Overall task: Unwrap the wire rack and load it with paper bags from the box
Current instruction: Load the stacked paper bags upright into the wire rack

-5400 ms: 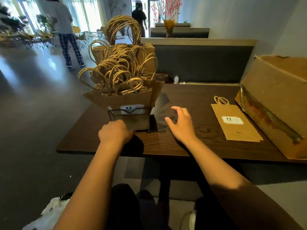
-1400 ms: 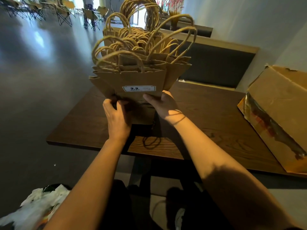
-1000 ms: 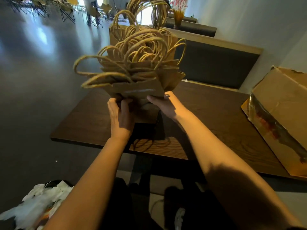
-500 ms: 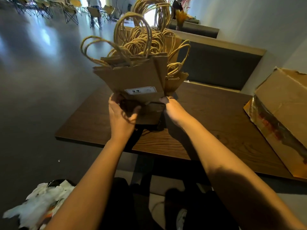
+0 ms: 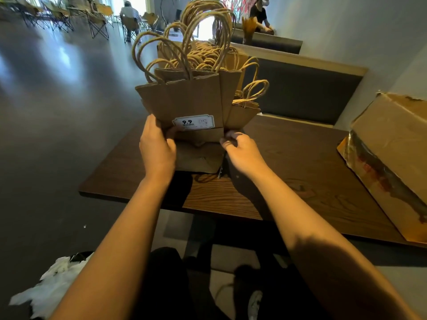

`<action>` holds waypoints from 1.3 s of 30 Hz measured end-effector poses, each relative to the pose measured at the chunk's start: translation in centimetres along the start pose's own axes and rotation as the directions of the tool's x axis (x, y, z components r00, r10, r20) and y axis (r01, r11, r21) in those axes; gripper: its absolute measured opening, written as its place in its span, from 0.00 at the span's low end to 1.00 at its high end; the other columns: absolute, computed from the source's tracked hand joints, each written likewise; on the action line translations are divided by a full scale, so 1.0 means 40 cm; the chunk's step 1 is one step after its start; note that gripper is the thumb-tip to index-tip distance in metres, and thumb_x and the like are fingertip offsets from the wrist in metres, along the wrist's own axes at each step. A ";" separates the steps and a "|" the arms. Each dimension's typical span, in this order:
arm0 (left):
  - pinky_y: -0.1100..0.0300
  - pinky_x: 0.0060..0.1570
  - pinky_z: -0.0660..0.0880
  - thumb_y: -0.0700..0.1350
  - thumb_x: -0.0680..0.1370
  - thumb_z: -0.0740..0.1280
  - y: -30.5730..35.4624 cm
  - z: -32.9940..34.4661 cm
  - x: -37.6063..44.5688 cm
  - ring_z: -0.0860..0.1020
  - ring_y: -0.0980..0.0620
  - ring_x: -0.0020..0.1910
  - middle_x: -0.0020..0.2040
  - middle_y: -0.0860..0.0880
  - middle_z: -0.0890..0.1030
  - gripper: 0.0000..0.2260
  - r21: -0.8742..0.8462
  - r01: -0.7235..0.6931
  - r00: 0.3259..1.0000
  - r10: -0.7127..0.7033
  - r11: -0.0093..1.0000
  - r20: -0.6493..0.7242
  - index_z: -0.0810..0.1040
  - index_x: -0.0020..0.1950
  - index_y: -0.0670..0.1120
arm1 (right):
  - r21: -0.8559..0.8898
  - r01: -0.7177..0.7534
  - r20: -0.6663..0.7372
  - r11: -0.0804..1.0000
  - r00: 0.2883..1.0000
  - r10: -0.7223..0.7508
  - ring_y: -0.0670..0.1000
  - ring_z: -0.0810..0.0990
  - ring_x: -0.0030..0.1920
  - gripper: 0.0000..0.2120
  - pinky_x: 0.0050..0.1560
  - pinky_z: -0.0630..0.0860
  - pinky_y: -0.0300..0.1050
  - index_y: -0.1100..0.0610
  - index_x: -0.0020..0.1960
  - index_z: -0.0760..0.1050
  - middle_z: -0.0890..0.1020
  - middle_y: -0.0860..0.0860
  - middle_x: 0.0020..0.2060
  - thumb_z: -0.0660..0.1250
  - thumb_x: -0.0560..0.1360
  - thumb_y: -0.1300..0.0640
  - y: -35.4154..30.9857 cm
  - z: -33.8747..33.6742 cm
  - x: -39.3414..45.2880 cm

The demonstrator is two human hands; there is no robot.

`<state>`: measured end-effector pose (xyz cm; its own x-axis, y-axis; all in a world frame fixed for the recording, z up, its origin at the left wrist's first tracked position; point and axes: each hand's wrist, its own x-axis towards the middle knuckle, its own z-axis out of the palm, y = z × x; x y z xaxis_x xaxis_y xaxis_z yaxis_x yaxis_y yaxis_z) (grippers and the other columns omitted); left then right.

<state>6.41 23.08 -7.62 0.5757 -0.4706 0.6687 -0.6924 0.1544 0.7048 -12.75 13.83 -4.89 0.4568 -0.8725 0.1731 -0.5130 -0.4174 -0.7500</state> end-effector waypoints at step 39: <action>0.48 0.57 0.80 0.37 0.79 0.70 -0.036 -0.095 0.042 0.82 0.45 0.56 0.56 0.45 0.85 0.12 0.234 -0.082 0.944 0.000 0.969 0.331 0.80 0.61 0.45 | 0.176 0.044 -0.420 0.983 0.907 0.034 0.45 0.78 0.39 0.22 0.37 0.74 0.37 0.56 0.54 0.68 0.79 0.49 0.41 0.78 0.72 0.49 0.017 0.014 -0.002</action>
<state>10.02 25.37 -6.61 0.3995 -0.7318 0.5522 -0.8195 -0.0151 0.5728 -12.72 13.77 -5.78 0.0916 -0.9122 0.3995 -0.3567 -0.4046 -0.8421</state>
